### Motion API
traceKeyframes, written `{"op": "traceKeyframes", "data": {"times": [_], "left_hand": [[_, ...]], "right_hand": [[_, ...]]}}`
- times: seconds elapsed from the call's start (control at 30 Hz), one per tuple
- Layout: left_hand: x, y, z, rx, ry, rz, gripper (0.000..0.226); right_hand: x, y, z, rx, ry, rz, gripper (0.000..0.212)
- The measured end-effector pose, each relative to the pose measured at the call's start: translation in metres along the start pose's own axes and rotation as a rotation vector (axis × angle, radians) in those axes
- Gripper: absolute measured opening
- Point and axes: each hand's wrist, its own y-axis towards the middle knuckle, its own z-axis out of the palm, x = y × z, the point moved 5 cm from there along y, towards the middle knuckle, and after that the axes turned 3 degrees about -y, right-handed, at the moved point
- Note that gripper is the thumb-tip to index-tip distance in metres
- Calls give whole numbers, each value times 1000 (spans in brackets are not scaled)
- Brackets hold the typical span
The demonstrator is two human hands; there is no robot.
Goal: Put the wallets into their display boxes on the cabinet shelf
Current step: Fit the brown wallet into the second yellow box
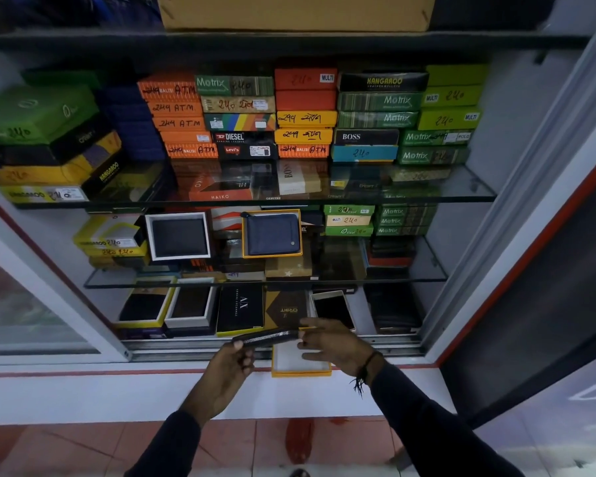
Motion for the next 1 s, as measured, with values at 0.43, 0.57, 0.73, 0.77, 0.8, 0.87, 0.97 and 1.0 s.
{"op": "traceKeyframes", "data": {"times": [0.43, 0.57, 0.73, 0.77, 0.8, 0.87, 0.97, 1.0], "left_hand": [[-6, 11, -4, -8, 262, 148, 16], [3, 10, 26, 98, 269, 204, 10], [18, 12, 27, 165, 255, 196, 25], [18, 14, 23, 172, 269, 201, 24], [17, 15, 21, 178, 289, 213, 29], [13, 18, 17, 199, 329, 194, 56], [9, 19, 6, 222, 309, 173, 67], [7, 20, -1, 218, 256, 162, 76]], "right_hand": [[29, -19, 3, -407, -76, -204, 18], [36, -34, 57, -519, -498, -442, 24], [29, -36, 91, -588, -654, -572, 23], [26, -35, 89, -576, -678, -572, 21], [25, -35, 87, -571, -694, -578, 19], [25, -36, 81, -562, -717, -578, 17], [33, -37, 58, -535, -673, -544, 22], [36, -36, 44, -515, -608, -513, 23]]}}
